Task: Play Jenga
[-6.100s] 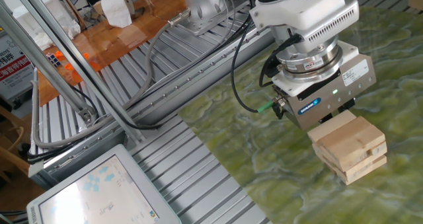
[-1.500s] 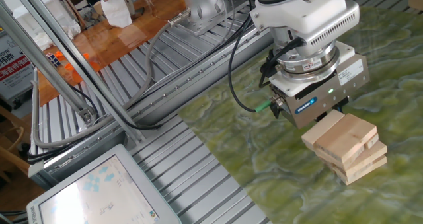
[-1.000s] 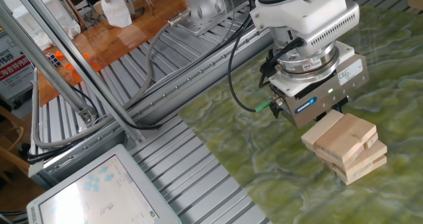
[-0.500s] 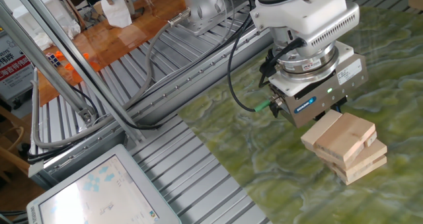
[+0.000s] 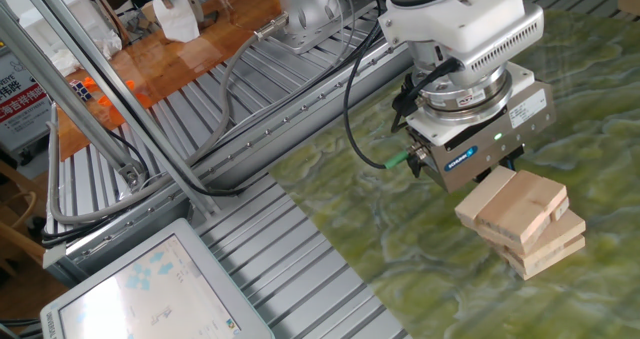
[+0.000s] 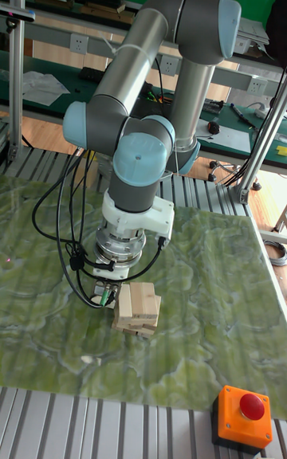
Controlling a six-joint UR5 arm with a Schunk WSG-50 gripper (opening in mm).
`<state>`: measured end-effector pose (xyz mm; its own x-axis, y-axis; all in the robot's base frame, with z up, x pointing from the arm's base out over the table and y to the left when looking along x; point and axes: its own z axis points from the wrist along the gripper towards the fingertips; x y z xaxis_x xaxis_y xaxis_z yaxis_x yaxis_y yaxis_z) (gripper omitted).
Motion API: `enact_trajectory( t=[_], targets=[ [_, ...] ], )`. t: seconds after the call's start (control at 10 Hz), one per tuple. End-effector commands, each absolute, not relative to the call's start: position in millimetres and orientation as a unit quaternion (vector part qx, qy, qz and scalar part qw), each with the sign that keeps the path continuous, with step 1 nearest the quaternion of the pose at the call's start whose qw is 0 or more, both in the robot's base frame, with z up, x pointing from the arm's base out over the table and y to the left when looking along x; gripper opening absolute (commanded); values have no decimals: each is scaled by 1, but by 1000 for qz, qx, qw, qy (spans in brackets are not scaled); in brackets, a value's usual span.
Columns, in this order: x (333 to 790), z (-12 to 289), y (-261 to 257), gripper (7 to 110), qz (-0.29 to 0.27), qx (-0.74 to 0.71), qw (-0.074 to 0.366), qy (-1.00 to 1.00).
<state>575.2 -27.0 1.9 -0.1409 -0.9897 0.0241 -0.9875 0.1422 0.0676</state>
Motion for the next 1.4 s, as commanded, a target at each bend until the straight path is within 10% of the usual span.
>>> enact_trajectory(
  t=[0.0, 1.3],
  targets=[
    [575, 3, -23, 7, -25, 648, 26, -761],
    [575, 8, -3, 7, -39, 631, 25, -774]
  ],
)
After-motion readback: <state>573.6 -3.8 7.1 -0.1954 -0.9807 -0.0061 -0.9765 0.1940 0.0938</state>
